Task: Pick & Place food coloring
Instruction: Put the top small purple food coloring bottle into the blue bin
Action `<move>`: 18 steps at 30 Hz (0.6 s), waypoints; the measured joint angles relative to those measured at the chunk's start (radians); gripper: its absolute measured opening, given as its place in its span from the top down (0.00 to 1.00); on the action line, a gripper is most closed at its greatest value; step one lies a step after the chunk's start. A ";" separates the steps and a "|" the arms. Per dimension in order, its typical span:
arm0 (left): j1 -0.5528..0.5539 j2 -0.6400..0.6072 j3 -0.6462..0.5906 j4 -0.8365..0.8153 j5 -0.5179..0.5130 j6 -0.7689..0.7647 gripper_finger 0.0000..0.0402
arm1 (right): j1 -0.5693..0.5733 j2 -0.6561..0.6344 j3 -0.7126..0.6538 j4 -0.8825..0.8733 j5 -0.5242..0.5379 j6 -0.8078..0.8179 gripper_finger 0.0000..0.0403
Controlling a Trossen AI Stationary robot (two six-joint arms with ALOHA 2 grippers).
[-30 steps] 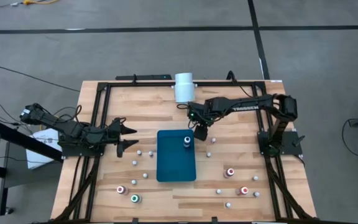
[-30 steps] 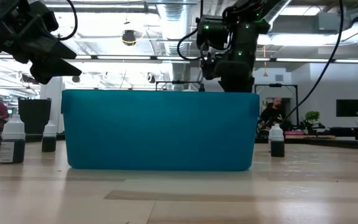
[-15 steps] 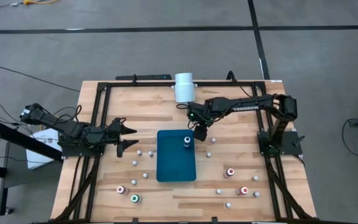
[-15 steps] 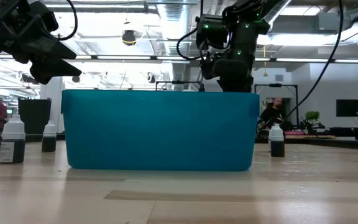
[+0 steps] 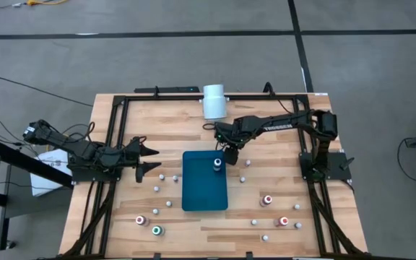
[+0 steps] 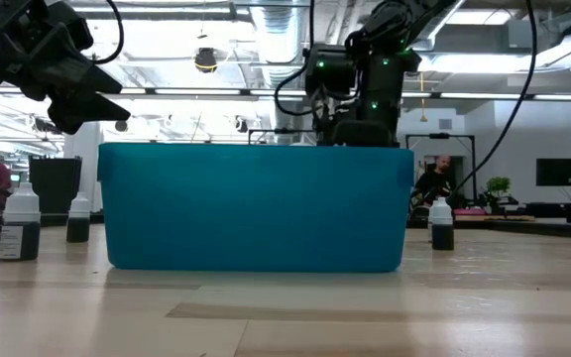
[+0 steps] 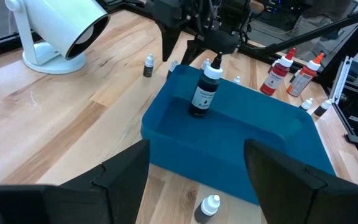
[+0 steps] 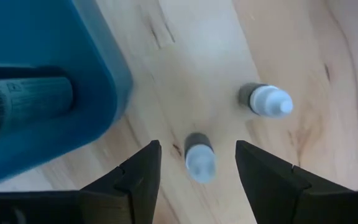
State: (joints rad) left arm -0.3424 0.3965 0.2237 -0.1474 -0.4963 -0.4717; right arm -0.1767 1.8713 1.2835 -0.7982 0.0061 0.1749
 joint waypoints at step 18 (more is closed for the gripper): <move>0.000 0.000 0.000 -0.021 0.001 -0.007 0.37 | -0.009 0.068 -0.001 -0.001 -0.007 0.000 0.57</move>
State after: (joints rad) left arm -0.3424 0.3965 0.2237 -0.1687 -0.4957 -0.4789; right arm -0.1860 1.9390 1.2826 -0.7988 -0.0013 0.1753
